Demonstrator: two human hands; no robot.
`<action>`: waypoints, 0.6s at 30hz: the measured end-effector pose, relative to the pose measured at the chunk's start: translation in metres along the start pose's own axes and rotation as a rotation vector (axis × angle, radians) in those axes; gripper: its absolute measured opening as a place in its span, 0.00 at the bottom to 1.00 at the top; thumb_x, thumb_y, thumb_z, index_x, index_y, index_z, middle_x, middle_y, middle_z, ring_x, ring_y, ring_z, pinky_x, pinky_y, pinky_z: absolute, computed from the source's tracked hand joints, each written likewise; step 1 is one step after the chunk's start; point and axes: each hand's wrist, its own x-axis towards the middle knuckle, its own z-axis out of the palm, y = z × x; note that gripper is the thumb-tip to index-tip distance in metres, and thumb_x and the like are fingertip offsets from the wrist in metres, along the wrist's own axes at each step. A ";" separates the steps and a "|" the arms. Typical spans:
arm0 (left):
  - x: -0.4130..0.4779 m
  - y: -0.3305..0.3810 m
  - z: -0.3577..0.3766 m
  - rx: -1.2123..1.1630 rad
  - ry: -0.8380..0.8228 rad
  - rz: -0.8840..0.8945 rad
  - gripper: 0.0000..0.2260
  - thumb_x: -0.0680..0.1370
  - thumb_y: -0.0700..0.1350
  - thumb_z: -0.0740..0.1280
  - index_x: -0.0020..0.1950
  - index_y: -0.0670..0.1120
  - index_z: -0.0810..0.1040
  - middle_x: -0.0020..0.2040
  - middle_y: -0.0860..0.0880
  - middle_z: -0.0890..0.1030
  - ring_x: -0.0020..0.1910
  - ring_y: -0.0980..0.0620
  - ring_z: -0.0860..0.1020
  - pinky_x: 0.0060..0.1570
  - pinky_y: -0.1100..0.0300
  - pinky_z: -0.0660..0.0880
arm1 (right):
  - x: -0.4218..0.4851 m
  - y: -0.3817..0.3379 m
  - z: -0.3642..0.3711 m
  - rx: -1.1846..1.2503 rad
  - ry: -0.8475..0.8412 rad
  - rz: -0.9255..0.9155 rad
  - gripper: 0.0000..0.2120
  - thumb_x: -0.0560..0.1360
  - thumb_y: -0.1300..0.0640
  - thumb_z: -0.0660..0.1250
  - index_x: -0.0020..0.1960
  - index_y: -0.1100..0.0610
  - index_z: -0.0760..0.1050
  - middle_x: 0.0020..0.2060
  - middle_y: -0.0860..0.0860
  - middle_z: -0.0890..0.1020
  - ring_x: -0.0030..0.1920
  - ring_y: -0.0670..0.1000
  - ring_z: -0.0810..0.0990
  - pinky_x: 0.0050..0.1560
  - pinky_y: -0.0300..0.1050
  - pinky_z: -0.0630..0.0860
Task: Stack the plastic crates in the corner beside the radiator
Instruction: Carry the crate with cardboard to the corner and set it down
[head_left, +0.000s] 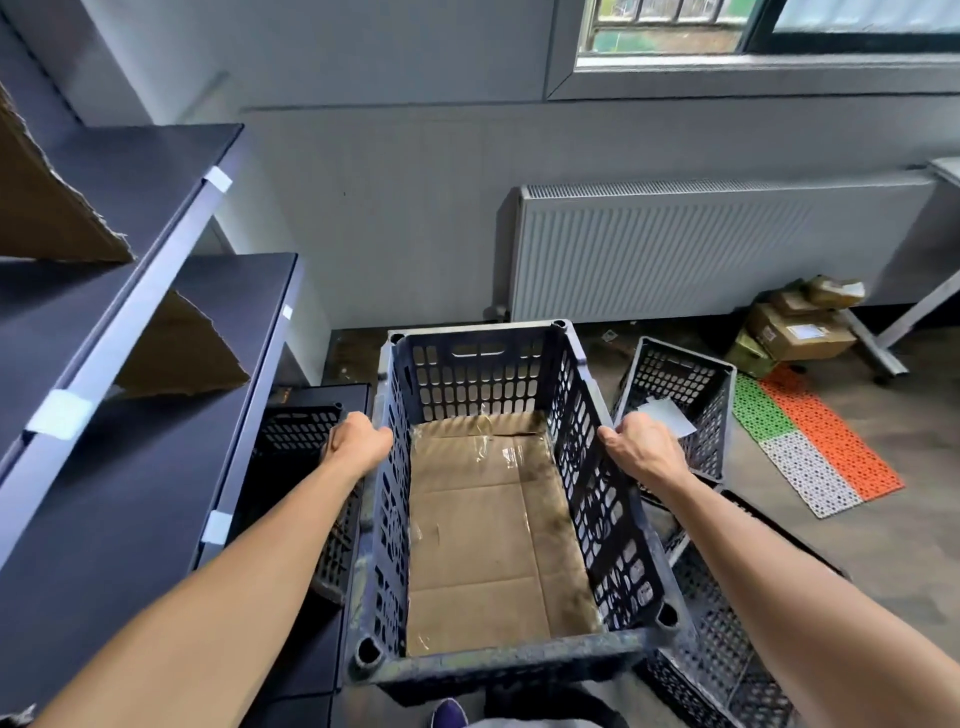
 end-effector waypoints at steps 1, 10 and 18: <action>0.006 0.005 0.001 -0.004 0.004 -0.007 0.10 0.77 0.47 0.63 0.38 0.43 0.71 0.36 0.39 0.77 0.33 0.45 0.73 0.33 0.59 0.63 | 0.011 -0.001 0.000 -0.001 -0.003 -0.006 0.18 0.78 0.48 0.61 0.32 0.54 0.64 0.27 0.51 0.73 0.27 0.51 0.70 0.30 0.43 0.66; 0.056 0.060 0.002 -0.015 0.036 -0.116 0.18 0.78 0.47 0.62 0.58 0.33 0.77 0.55 0.35 0.81 0.52 0.38 0.81 0.41 0.54 0.74 | 0.117 -0.023 -0.016 -0.035 -0.072 -0.104 0.19 0.76 0.46 0.59 0.33 0.57 0.67 0.40 0.61 0.83 0.40 0.60 0.81 0.39 0.47 0.73; 0.097 0.096 -0.010 -0.047 0.068 -0.141 0.20 0.77 0.48 0.63 0.61 0.34 0.76 0.57 0.35 0.80 0.54 0.36 0.80 0.49 0.49 0.77 | 0.188 -0.050 -0.032 -0.031 -0.061 -0.145 0.18 0.76 0.45 0.59 0.41 0.60 0.75 0.43 0.61 0.83 0.41 0.61 0.81 0.40 0.47 0.74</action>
